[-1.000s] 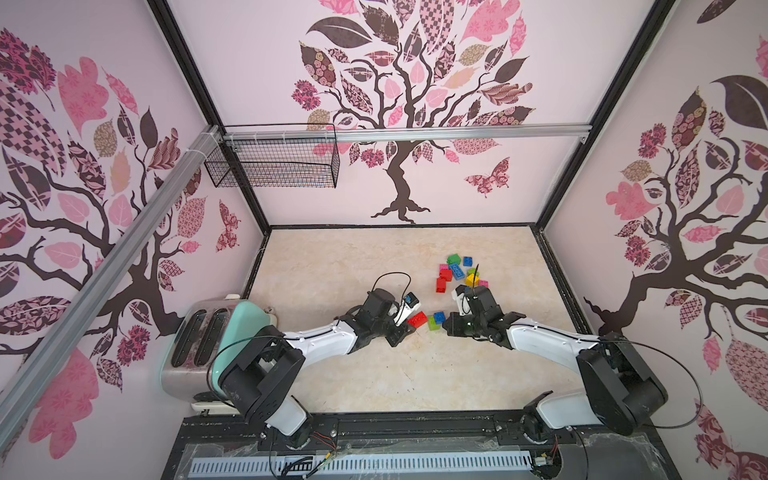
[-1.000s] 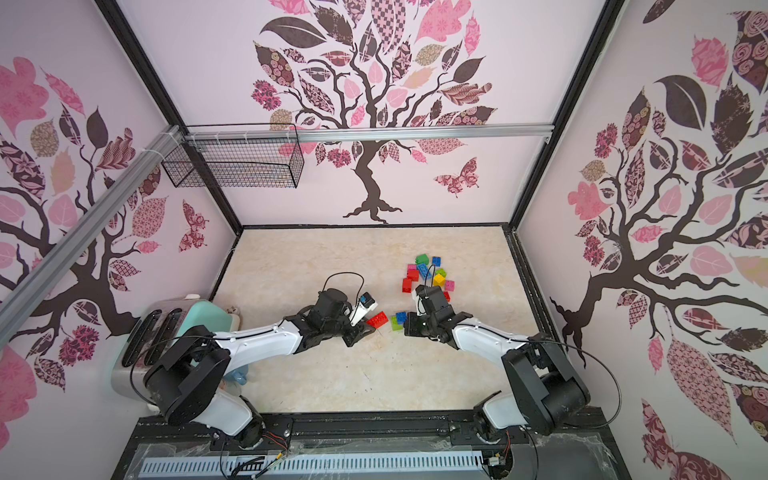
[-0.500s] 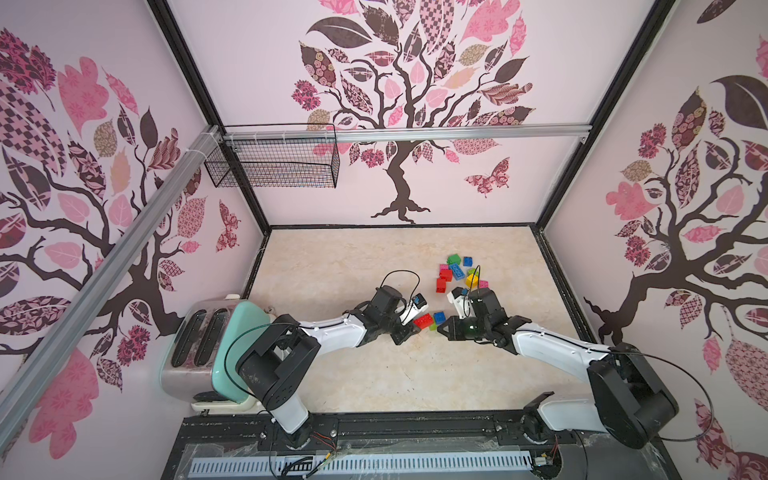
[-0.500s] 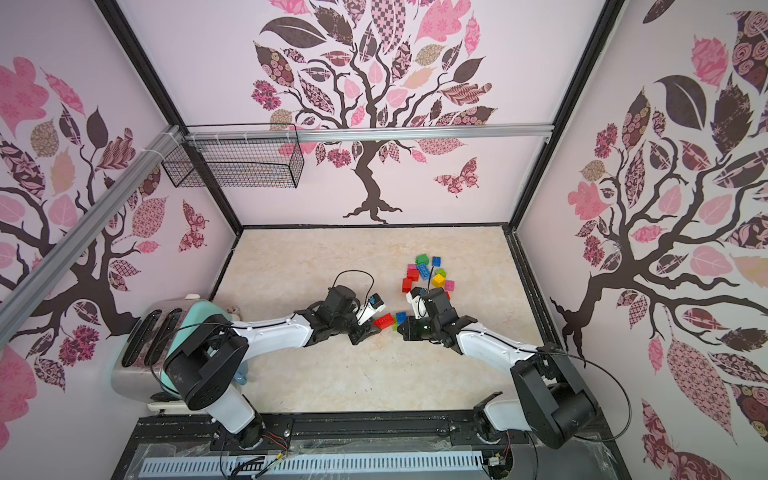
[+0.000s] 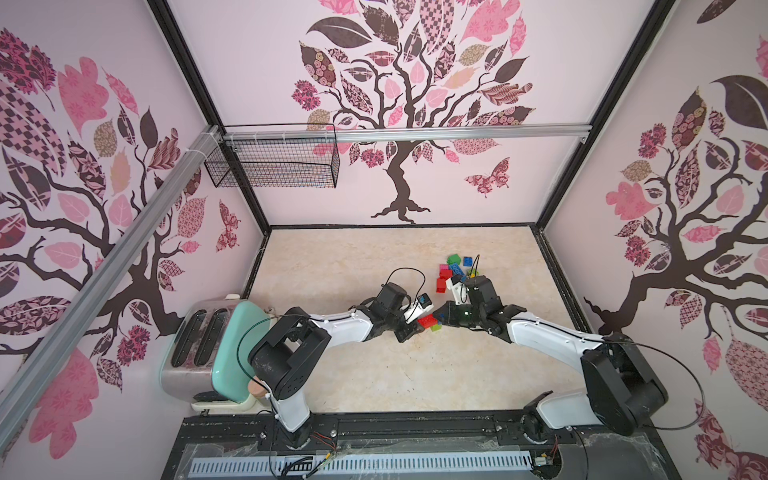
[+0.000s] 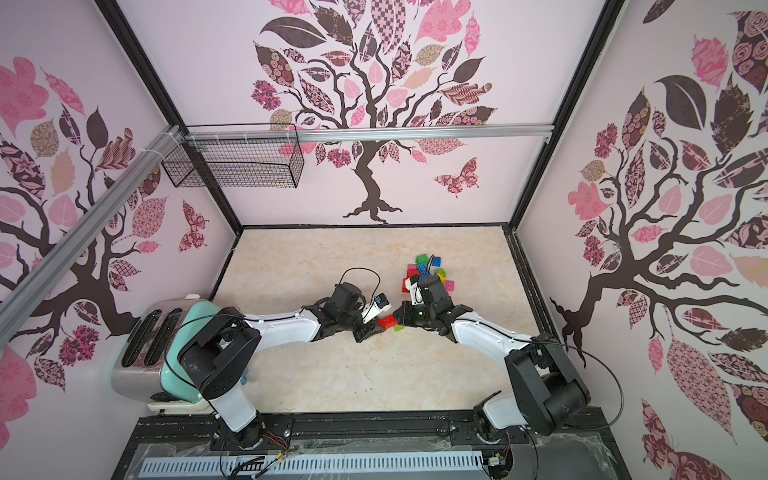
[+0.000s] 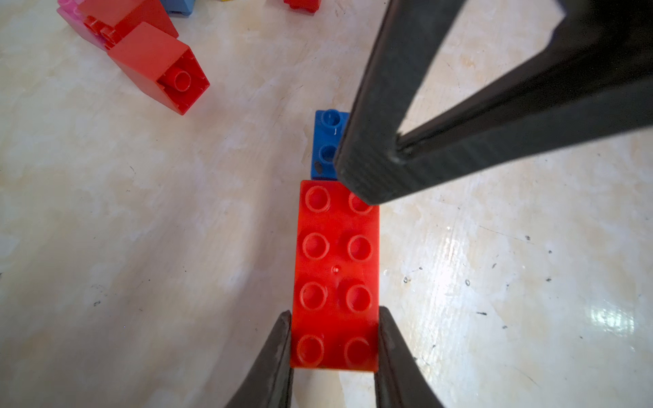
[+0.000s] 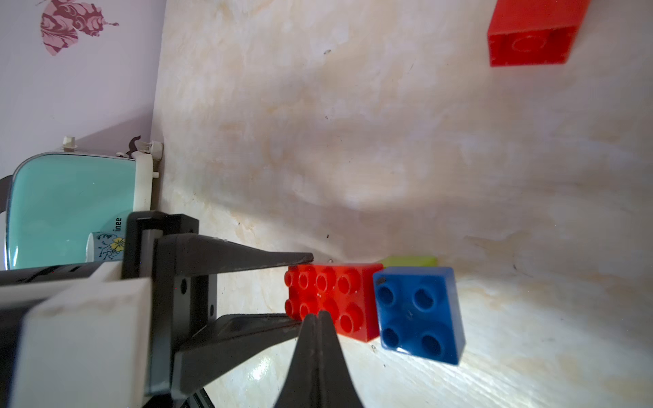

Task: Assemble the number 4 with lego
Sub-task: Assemble the lego brick with the lego brick.

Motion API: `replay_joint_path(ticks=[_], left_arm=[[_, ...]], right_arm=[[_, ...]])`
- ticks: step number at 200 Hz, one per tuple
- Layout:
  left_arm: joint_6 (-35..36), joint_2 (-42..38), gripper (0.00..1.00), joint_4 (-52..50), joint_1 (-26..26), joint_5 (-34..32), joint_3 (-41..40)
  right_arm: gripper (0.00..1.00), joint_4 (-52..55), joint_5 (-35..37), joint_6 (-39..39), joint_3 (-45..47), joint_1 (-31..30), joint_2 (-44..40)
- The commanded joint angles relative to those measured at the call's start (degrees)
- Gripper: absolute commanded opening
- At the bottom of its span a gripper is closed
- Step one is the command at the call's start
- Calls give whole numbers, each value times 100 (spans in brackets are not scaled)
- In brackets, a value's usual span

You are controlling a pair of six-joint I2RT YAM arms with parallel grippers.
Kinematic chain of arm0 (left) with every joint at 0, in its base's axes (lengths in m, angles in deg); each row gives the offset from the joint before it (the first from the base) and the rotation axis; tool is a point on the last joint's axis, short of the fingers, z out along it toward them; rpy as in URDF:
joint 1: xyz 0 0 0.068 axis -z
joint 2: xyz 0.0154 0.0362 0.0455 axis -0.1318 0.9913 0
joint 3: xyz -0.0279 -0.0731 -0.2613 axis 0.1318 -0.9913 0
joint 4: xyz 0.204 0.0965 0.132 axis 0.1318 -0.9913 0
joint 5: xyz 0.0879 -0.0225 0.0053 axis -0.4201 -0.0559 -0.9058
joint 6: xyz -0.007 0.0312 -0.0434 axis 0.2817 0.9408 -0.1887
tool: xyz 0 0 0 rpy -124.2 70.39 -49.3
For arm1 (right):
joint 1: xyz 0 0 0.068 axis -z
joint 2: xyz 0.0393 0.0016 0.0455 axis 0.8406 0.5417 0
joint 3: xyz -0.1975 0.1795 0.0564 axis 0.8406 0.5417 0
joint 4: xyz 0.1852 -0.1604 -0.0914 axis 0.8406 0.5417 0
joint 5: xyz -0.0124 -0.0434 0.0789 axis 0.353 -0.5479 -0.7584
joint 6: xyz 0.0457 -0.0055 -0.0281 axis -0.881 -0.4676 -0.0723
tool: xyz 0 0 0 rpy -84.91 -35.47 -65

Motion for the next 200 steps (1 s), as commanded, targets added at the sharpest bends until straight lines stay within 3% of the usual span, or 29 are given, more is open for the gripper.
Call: replay_joint_path(ticks=[1, 36, 112, 200], left_arm=[[90, 102, 0, -113, 21, 144, 253], [4, 220, 0, -279, 52, 92, 363], [-84, 283, 0, -1402, 86, -418, 882], [9, 616, 0, -3089, 209, -1001, 1840]], right_arm=[[2, 261, 39, 31, -224, -7, 271], [1, 533, 19, 213, -280, -13, 518], [0, 1103, 1428, 109, 62, -7, 528], [0, 1277, 1867, 112, 282, -12, 737]])
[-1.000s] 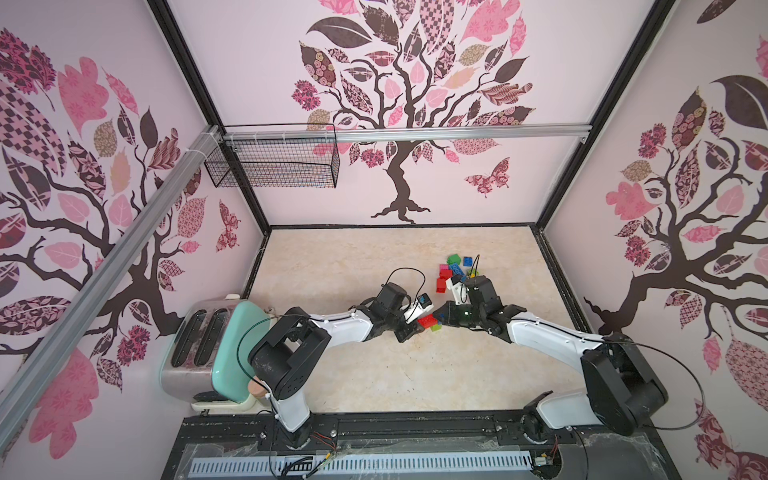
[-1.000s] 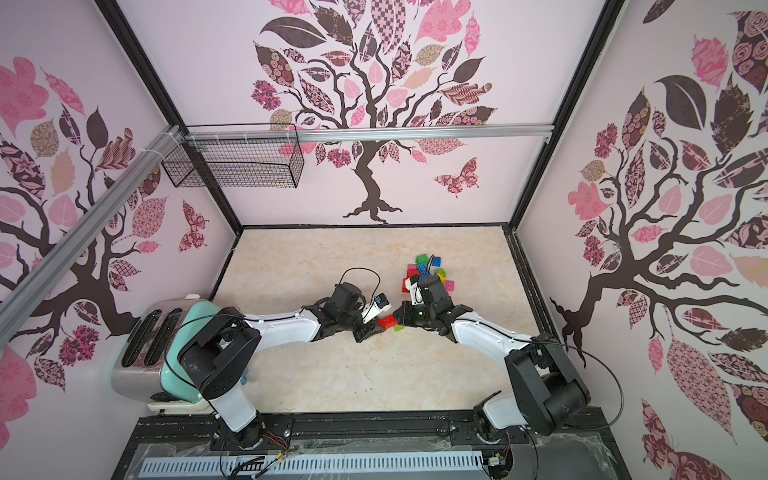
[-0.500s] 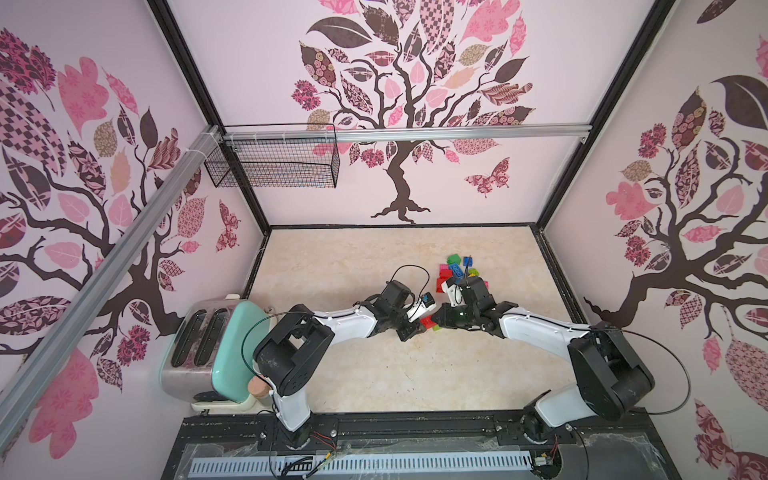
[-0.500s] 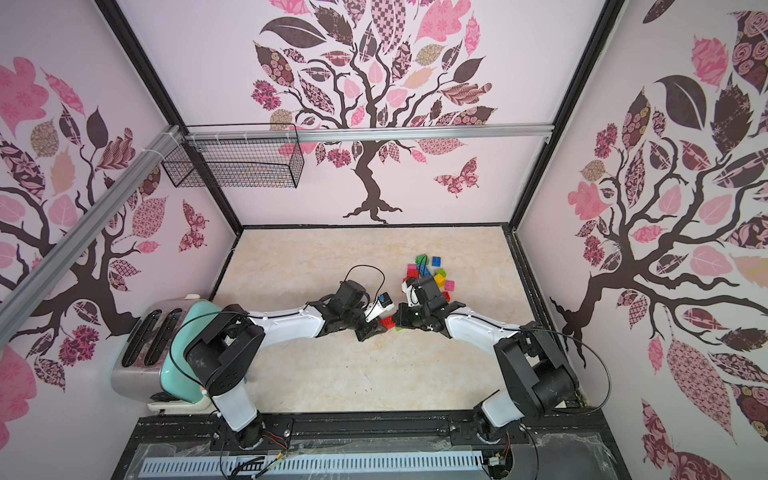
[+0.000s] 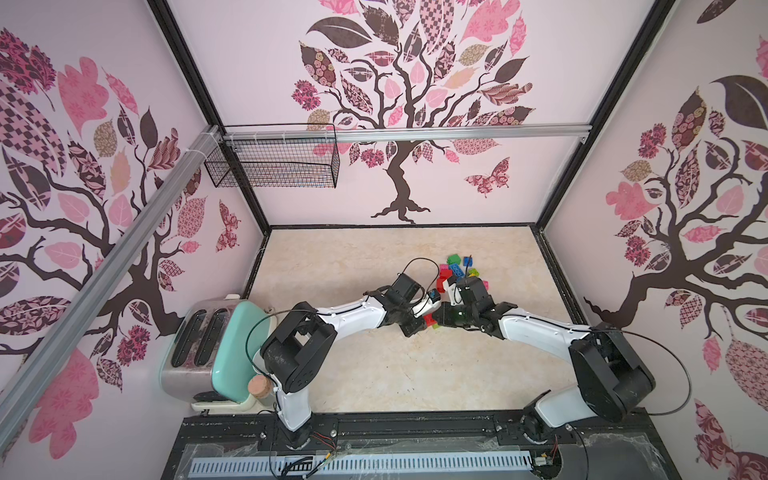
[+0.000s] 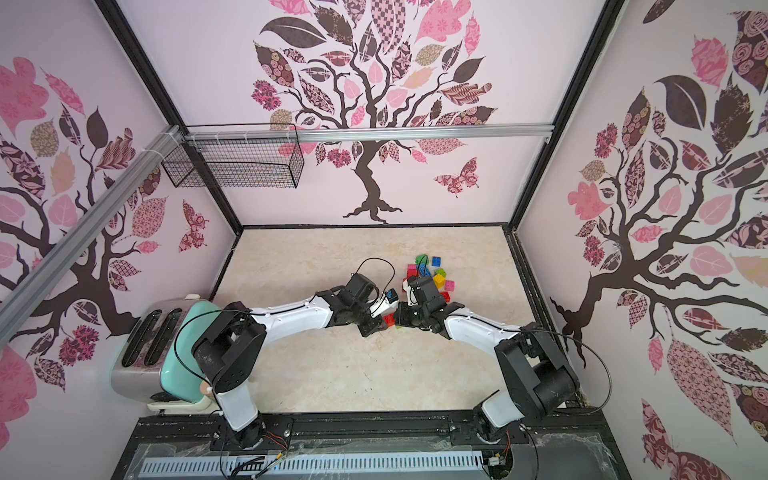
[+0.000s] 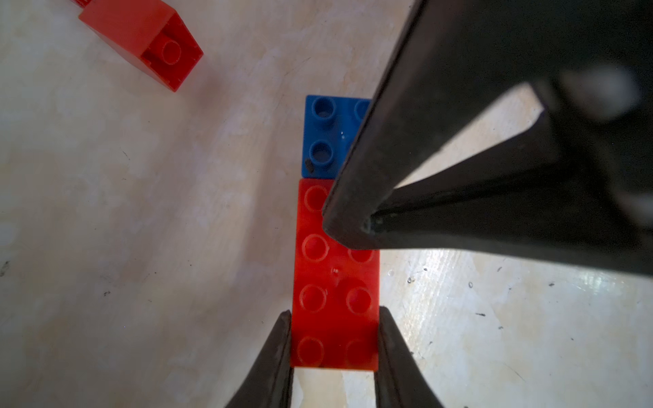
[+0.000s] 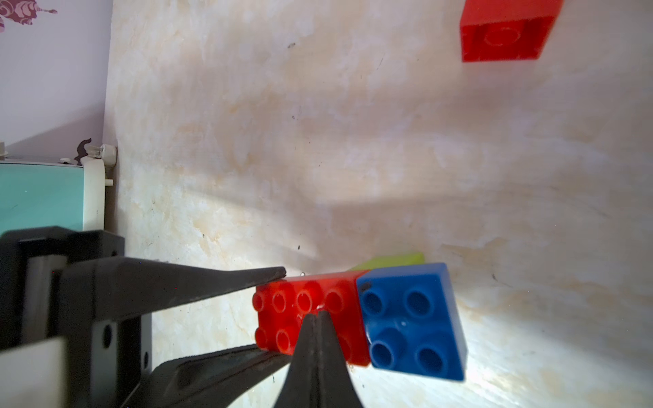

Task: Assemble the number 4 with lego
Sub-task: Assemble the lego brick with the lego brick.

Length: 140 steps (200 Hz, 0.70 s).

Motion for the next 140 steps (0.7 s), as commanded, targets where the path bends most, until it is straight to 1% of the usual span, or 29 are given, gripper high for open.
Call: replay_joint_path(ticks=[1, 26, 41, 47, 56, 61, 69, 79, 97, 121, 140], left_arm=[[62, 166, 0, -939, -11, -342, 328], [41, 297, 0, -1387, -12, -744, 595], [-12, 303, 0, -1611, -9, -842, 774], [-49, 271, 8, -1627, -2, -835, 807], [-97, 187, 24, -1548, -6, -720, 788], [-135, 129, 30, -1461, 5, -676, 756], [-201, 44, 37, -1274, 22, -636, 687], [-251, -39, 42, -1052, 54, -669, 588], [-405, -56, 45, -771, 104, -957, 501], [-611, 26, 46, -656, 103, -1277, 537], [-616, -8, 48, -511, 103, -1163, 495]], right_arm=[[0, 1128, 1209, 54, 418, 113, 364], [0, 1111, 1187, 83, 464, 115, 409], [0, 1043, 1145, 105, 484, 109, 380], [0, 1028, 1104, 134, 479, 111, 367], [0, 988, 1011, 164, 476, 110, 337], [0, 967, 949, 170, 477, 114, 325], [0, 903, 839, 164, 478, 107, 271], [0, 797, 676, 163, 472, 115, 202], [0, 575, 366, 145, 446, 113, 102], [0, 476, 124, 93, 303, 112, 79], [1, 434, 61, 72, 188, 111, 65]])
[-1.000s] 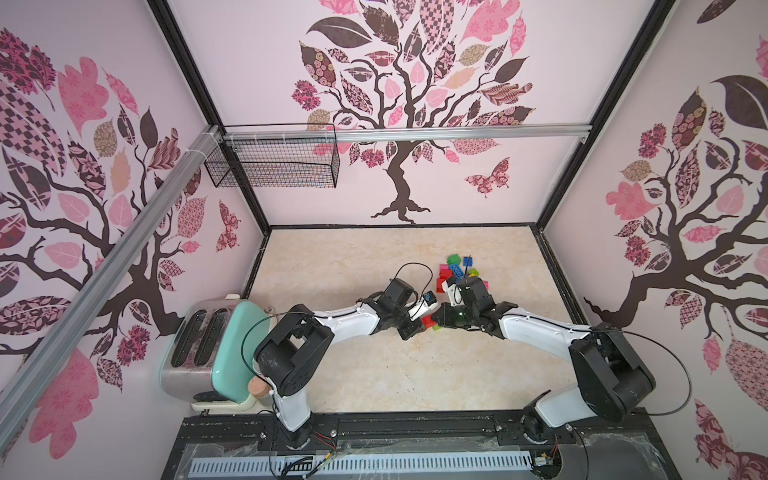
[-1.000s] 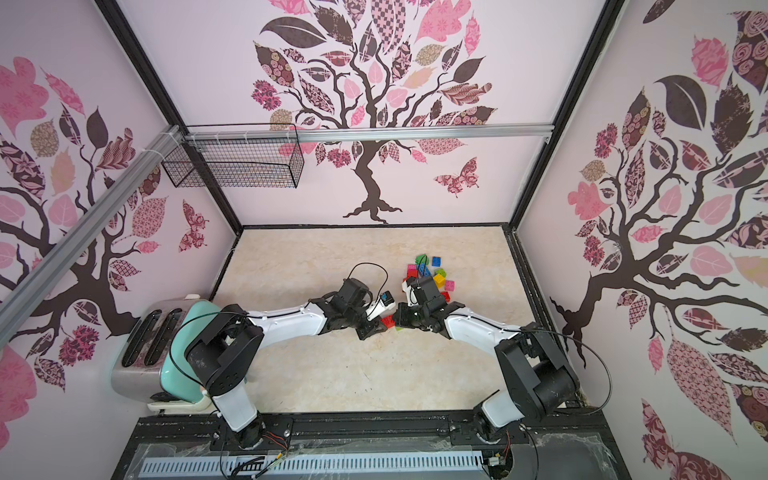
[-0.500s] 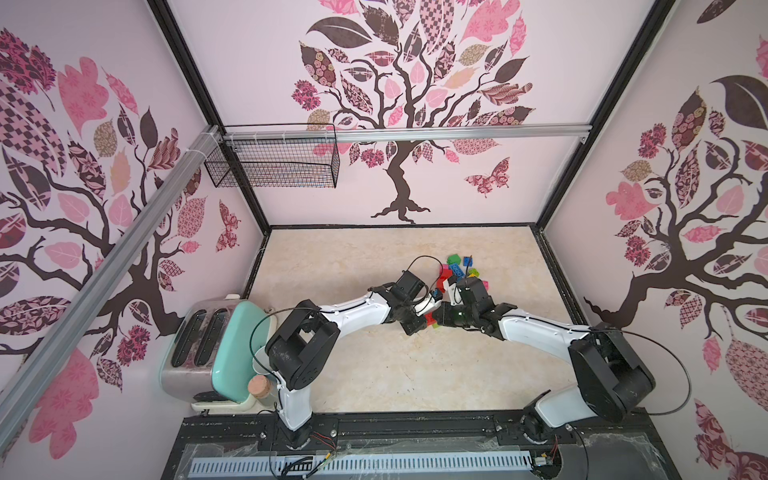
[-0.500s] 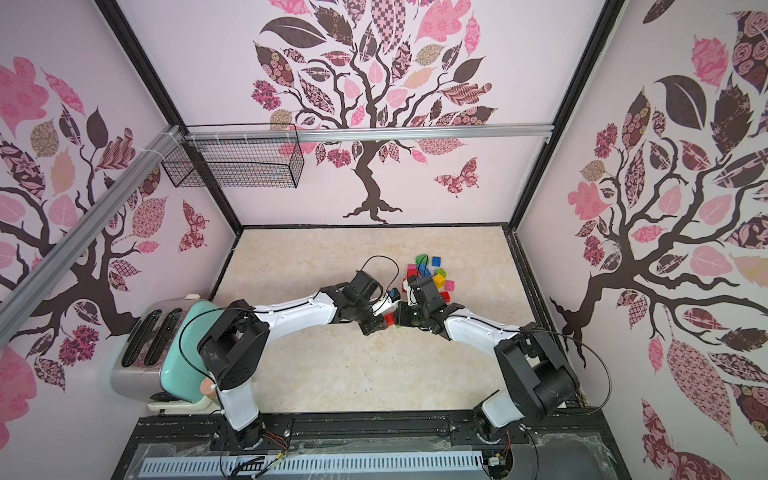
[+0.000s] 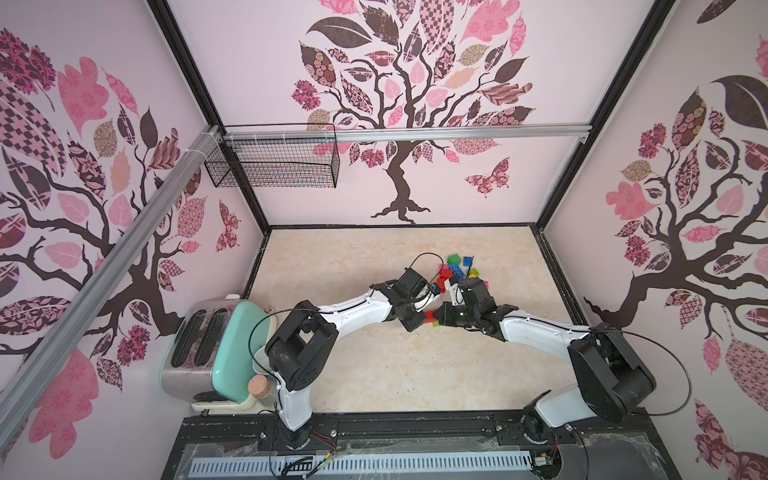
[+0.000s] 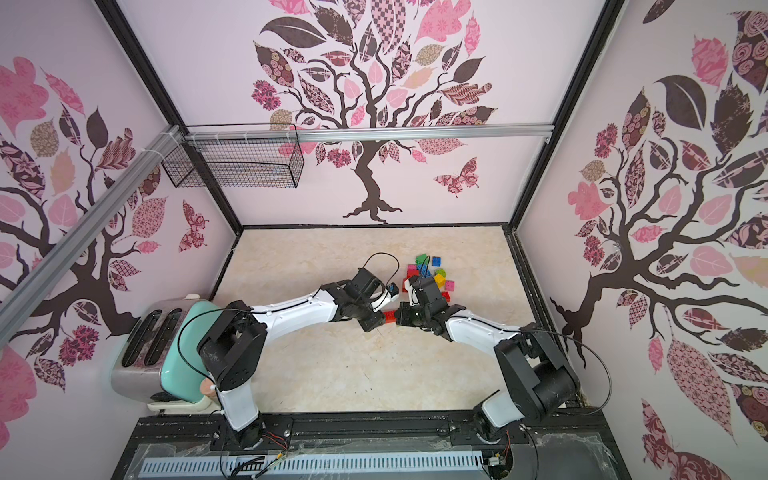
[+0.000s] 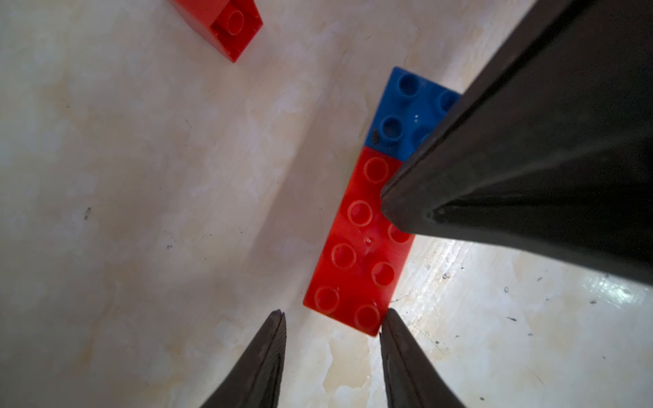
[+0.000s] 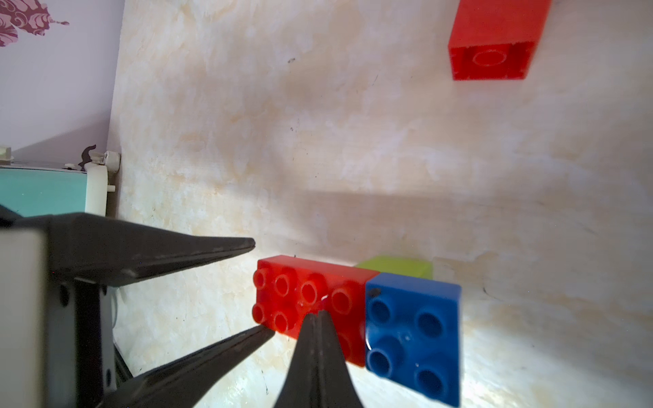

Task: Assemble the number 4 with lego
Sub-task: Assemble the lego brick with the lego brick.

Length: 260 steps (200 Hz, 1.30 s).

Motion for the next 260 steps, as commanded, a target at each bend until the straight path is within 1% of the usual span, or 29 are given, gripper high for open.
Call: replay_joint_path(ticks=[1, 15, 36, 52, 86, 103, 114, 130, 153, 177, 180, 186, 188, 191, 203, 225, 232, 244, 249, 260], left_arm=[[-169, -125, 48, 287, 7, -190, -119], [-191, -136, 48, 345, 7, -91, -138], [-220, -174, 52, 357, 7, 91, -128], [-247, -291, 53, 353, 7, 249, -172], [-444, -872, 54, 598, -1, 280, -511], [-516, -1226, 54, 615, -2, 156, -645], [-548, -1473, 54, 613, -14, 44, -713], [-617, -1830, 55, 732, -44, -269, -865], [-753, -2364, 57, 1190, -84, -742, -1171], [-1008, -2632, 61, 1405, -154, -1026, -1307], [-1046, -2647, 73, 1394, -169, -1046, -1301], [-1125, -2656, 90, 1356, -190, -1088, -1281], [-1149, -2660, 95, 1342, -198, -1105, -1268], [-1199, -2662, 98, 1312, -211, -1133, -1259], [-1395, -2684, 98, 1311, -262, -1196, -1253], [-1591, -2691, 98, 1486, -314, -1149, -1325], [-1771, -2679, 98, 1524, -301, -1378, -1321], [-2289, -2666, 98, 1530, -290, -2064, -1313], [-2335, -2656, 98, 1510, -314, -2113, -1308], [-2373, -2694, 98, 1506, -337, -2005, -1354]], right_arm=[[1, 787, 119, 27, 34, 45, 98], [4, 782, 64, 32, -45, 41, 86], [11, 772, -36, 42, -152, 47, 38], [17, 804, -37, 64, -263, 47, -42], [35, 1003, 55, 176, -459, 46, -305], [44, 1241, 325, 247, -553, 47, -447], [51, 1408, 583, 315, -626, 46, -534], [61, 1544, 1002, 420, -717, 53, -672], [70, 1482, 1369, 617, -810, 65, -822], [73, 1439, 1484, 758, -932, 80, -808], [73, 1455, 1506, 762, -950, 82, -793], [73, 1477, 1573, 769, -978, 76, -756], [73, 1489, 1602, 771, -982, 81, -744], [73, 1502, 1643, 783, -988, 89, -729], [74, 1537, 1734, 807, -1014, 136, -645], [72, 1510, 1529, 804, -1051, 406, -487], [71, 1509, 1426, 799, -1068, 513, -442], [69, 1479, 1231, 788, -1071, 700, -383], [68, 1461, 1135, 784, -1065, 801, -361], [68, 1373, 997, 799, -1042, 994, -322]])
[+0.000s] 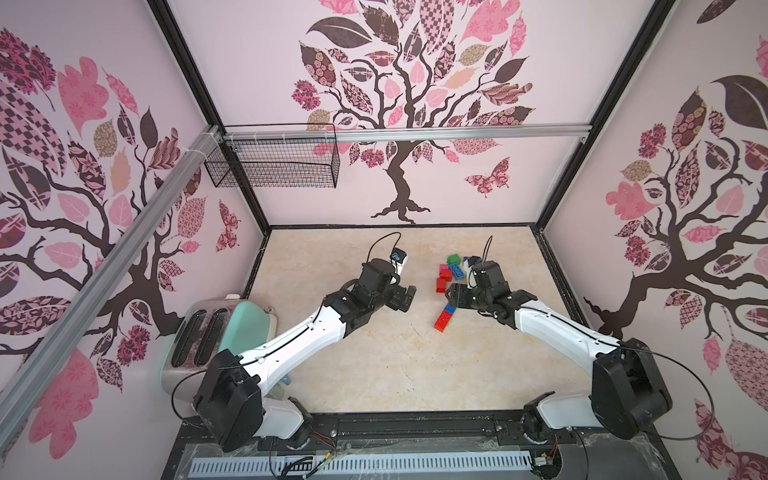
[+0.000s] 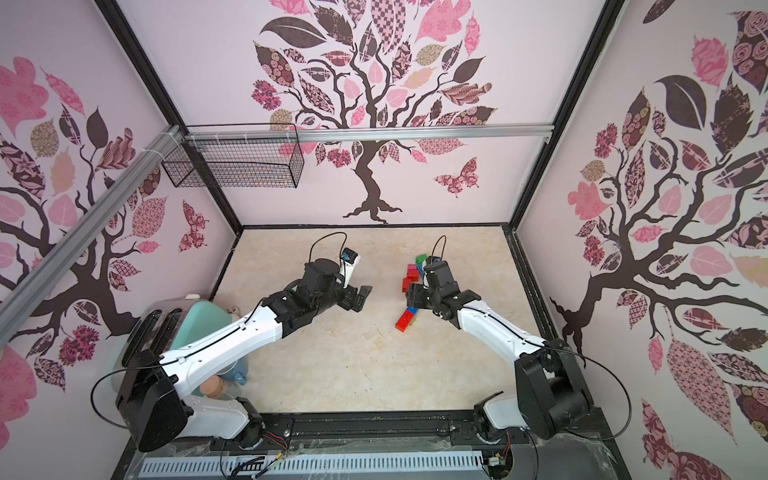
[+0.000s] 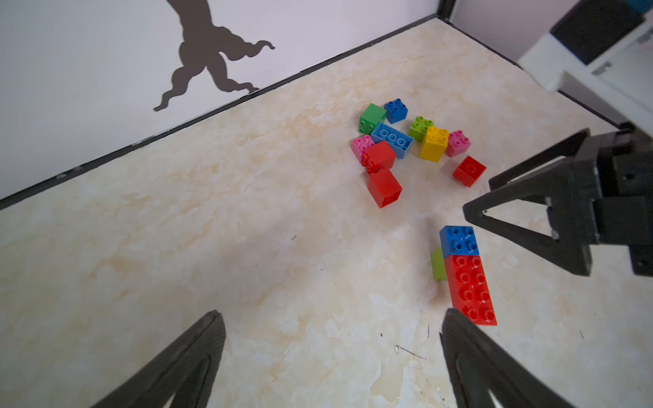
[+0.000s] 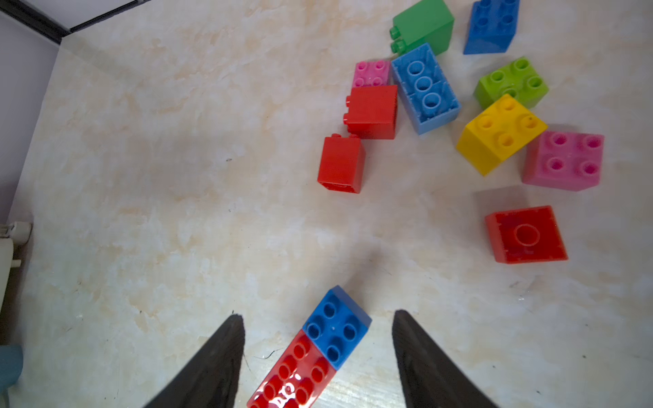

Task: Assemble the number 4 with lego
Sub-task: Assemble the lego brick with the lego brick, then pick up the lego brick from the center of the board.

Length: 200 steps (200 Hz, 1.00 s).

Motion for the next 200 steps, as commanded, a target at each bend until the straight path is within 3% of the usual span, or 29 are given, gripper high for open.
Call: replay_joint_path(ticks=[1, 32, 60, 98, 120, 200], left_arm=[[-578, -70, 98, 205, -54, -453, -227], [-88, -284, 98, 992, -144, 1218, -917], [-185, 416, 98, -733, -71, 855, 24], [-636, 569, 98, -363, 433, 427, -31], [-786, 928, 98, -811, 778, 193, 365], [-677, 1630, 98, -715, 1194, 1714, 678]], right_arm=[[68, -6, -330, 73, -169, 360, 205], [70, -200, -459, 299, -306, 857, 513], [75, -60, 157, 805, -807, 944, 1136], [80, 138, 739, 1688, -1641, 1019, 2007], [81, 351, 800, 2227, -2141, 1056, 2430], [77, 1117, 559, 3135, -3085, 1152, 3418]])
